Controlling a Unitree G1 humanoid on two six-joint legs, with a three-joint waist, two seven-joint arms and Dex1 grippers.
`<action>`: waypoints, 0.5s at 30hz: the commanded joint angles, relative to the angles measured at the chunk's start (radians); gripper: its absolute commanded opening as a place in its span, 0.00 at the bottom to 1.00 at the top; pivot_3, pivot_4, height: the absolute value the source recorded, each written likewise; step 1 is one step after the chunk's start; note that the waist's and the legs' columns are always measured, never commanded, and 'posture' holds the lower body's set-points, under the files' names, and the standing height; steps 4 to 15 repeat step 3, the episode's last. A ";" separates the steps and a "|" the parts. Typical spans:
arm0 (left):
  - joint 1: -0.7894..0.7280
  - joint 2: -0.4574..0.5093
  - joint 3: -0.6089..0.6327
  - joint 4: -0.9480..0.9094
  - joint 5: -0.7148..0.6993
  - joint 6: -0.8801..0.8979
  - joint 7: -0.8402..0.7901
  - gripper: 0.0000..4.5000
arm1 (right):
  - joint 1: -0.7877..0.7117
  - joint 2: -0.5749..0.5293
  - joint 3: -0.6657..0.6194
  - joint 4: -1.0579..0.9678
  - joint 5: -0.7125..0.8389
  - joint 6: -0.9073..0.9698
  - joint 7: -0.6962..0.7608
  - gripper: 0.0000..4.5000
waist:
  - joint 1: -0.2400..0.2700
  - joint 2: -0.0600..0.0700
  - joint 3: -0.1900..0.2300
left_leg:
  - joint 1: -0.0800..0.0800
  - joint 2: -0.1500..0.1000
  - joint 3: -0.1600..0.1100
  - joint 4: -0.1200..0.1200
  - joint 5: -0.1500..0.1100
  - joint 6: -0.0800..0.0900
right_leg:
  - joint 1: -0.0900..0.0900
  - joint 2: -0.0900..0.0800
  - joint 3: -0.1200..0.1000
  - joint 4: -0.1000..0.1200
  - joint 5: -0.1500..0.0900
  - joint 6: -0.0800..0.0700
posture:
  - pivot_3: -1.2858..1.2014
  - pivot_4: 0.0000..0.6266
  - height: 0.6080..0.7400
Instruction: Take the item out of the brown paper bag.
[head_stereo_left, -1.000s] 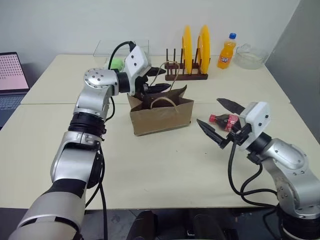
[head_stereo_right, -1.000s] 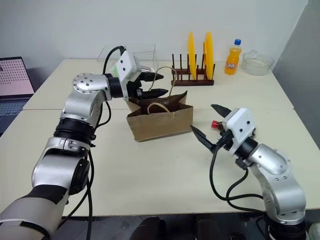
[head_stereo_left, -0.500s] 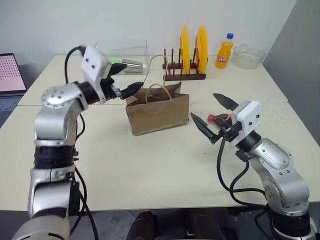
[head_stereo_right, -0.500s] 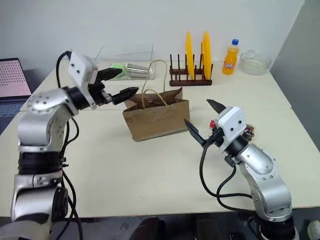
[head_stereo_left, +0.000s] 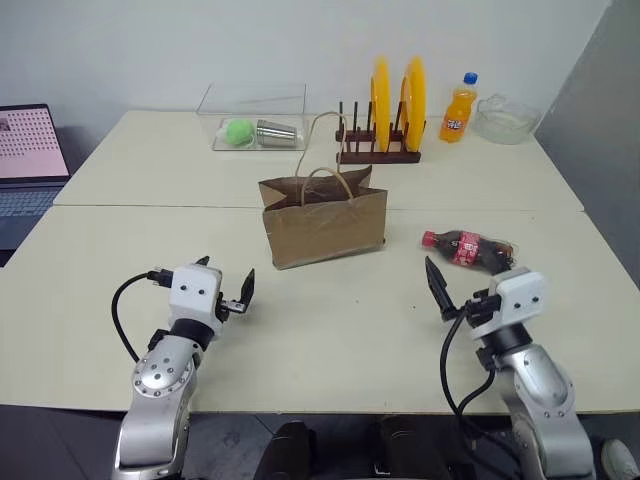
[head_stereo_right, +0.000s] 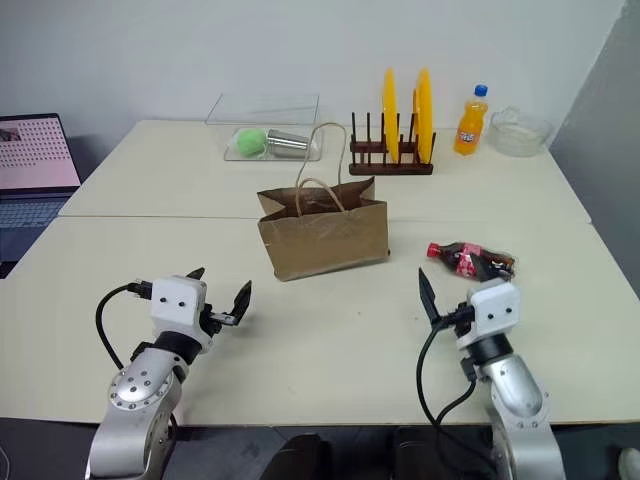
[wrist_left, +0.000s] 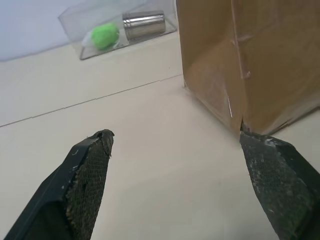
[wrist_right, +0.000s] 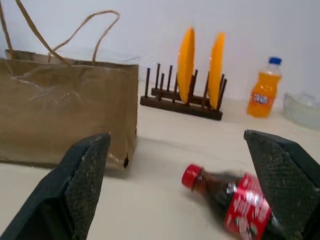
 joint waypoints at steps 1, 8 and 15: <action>-0.006 -0.013 0.011 -0.014 -0.033 -0.036 0.001 0.95 | 0.007 -0.004 -0.015 0.032 -0.026 -0.080 -0.015 1.00 | -0.001 0.000 0.000 | 0.000 0.000 0.000 0.000 0.000 0.000 | 0.000 0.000 0.000 0.000 0.000 0.000 | 0.52 0.24 1.00; -0.001 -0.018 0.000 -0.015 -0.052 -0.047 -0.011 0.95 | 0.015 -0.017 -0.008 0.068 -0.037 -0.113 -0.003 1.00 | -0.001 0.000 0.000 | 0.000 0.000 0.000 0.000 0.000 0.000 | 0.000 0.000 0.000 0.000 0.000 0.000 | 0.52 0.24 1.00; -0.001 -0.018 0.000 -0.015 -0.052 -0.047 -0.011 0.95 | 0.015 -0.017 -0.008 0.068 -0.037 -0.113 -0.003 1.00 | -0.001 0.000 0.000 | 0.000 0.000 0.000 0.000 0.000 0.000 | 0.000 0.000 0.000 0.000 0.000 0.000 | 0.52 0.24 1.00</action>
